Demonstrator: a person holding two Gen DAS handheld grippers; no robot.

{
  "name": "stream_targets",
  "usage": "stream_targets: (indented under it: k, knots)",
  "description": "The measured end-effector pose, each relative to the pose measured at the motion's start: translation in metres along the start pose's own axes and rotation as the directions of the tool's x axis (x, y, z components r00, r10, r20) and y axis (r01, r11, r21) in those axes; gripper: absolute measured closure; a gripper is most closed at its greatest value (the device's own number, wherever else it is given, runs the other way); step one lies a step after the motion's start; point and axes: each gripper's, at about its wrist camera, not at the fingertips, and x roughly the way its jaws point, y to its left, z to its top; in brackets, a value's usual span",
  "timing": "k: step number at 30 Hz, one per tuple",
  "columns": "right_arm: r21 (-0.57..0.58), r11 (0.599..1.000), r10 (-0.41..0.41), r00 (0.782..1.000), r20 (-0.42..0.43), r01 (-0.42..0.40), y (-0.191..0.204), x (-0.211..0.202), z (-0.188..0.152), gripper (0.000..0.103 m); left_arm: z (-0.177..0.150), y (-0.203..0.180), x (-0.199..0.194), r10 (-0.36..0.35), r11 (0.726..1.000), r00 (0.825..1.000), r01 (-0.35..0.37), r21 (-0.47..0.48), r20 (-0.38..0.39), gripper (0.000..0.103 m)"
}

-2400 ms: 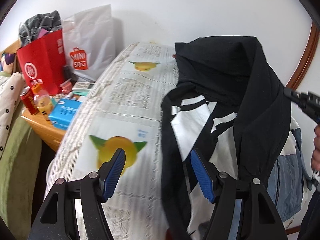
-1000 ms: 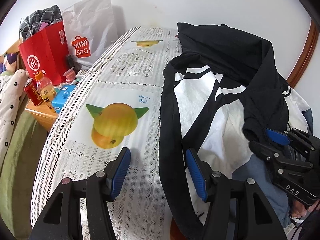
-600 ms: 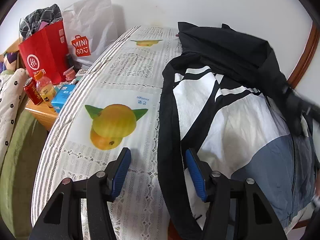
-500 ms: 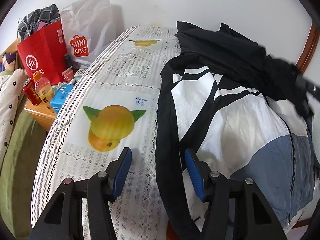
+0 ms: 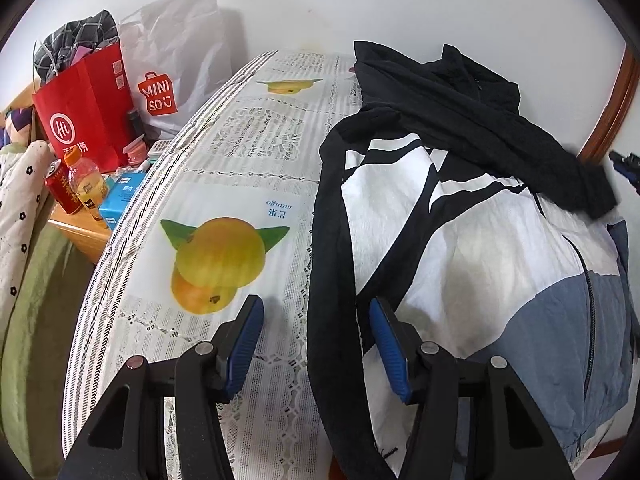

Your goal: Fold large clothes

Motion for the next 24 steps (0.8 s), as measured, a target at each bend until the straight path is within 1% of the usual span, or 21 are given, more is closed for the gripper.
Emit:
stream_targets:
  k: [2,3,4,5,6,7,10,12,14,16,17,19,21,24]
  knots:
    - [0.016,0.999,-0.051,0.999,-0.001,0.051,-0.013,0.003,0.000,0.075,0.000,-0.001,0.000,0.006,1.000,1.000,-0.006,0.006,0.002,0.050]
    - [0.023,0.998,-0.058,0.998,-0.001,0.058,-0.017,0.002,0.000,0.075,0.000,-0.001,0.000,0.008,1.000,1.000,-0.008,0.008,0.003,0.050]
    - [0.019,0.998,-0.054,0.999,0.000,0.054,-0.017,0.001,-0.002,0.073,-0.001,-0.001,0.000,0.009,1.000,1.000,-0.009,0.007,0.004,0.050]
    - [0.001,0.999,-0.044,0.999,-0.002,0.044,-0.014,0.001,-0.005,0.069,-0.001,-0.001,0.000,0.008,1.000,1.000,-0.008,0.005,0.003,0.050]
    - [-0.039,0.999,-0.023,1.000,-0.009,0.023,-0.009,0.002,-0.009,0.068,-0.001,-0.001,0.000,0.005,1.000,1.000,-0.005,0.002,0.002,0.050]
    - [-0.081,0.997,-0.022,1.000,-0.021,0.020,0.000,0.006,-0.017,0.067,-0.001,-0.001,-0.001,0.003,1.000,1.000,-0.003,0.002,0.000,0.050]
    - [-0.147,0.989,-0.006,0.996,-0.085,-0.007,0.012,0.023,-0.039,0.067,-0.003,0.000,-0.003,-0.001,1.000,1.000,0.001,0.006,-0.006,0.050]
    - [-0.178,0.984,-0.052,0.989,-0.137,0.027,0.016,0.039,-0.055,0.068,-0.005,0.000,-0.004,0.002,1.000,1.000,-0.002,0.012,-0.009,0.050]
    - [-0.176,0.980,-0.131,0.972,-0.193,0.097,0.011,0.058,-0.067,0.068,-0.006,0.000,-0.005,0.002,1.000,1.000,-0.002,0.016,-0.010,0.050]
    - [-0.144,0.981,-0.160,0.959,-0.236,0.128,0.003,0.067,-0.072,0.068,-0.007,0.002,-0.006,0.001,1.000,1.000,-0.001,0.014,-0.010,0.050]
    - [-0.122,0.984,-0.158,0.955,-0.250,0.130,-0.001,0.067,-0.073,0.069,-0.006,0.002,-0.006,-0.001,1.000,1.000,0.001,0.011,-0.010,0.050]
    - [-0.103,0.988,-0.139,0.961,-0.239,0.117,-0.003,0.058,-0.073,0.070,-0.007,0.003,-0.006,-0.004,1.000,1.000,0.004,0.003,-0.008,0.050]
    - [-0.106,0.988,-0.132,0.968,-0.214,0.111,-0.001,0.044,-0.073,0.067,-0.007,0.003,-0.006,-0.002,1.000,1.000,0.002,0.002,-0.006,0.050]
    - [-0.117,0.988,-0.117,0.976,-0.182,0.097,0.000,0.021,-0.072,0.067,-0.007,0.004,-0.007,-0.009,1.000,1.000,0.009,-0.009,-0.005,0.050]
